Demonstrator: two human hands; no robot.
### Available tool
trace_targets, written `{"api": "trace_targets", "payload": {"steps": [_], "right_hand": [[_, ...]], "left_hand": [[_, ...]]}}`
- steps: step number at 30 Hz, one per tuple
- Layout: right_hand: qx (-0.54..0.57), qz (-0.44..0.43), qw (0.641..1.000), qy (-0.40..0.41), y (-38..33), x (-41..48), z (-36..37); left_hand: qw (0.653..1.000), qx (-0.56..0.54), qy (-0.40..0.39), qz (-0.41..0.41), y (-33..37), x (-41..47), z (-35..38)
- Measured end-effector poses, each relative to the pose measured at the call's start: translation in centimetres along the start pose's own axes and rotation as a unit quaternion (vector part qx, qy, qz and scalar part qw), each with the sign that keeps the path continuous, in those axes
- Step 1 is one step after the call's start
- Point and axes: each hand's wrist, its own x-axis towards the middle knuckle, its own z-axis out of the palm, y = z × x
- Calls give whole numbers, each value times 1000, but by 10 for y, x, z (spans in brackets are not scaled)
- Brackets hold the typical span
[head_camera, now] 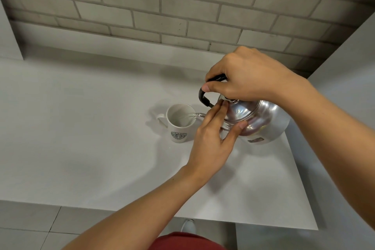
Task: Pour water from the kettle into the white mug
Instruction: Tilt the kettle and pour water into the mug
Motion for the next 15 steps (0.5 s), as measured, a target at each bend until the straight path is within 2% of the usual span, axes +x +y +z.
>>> {"api": "trace_targets", "payload": {"steps": [15], "right_hand": [[-29, -13, 999, -15, -2, 7, -4]], "left_hand": [[1000, -15, 14, 6, 5, 5, 1]]}}
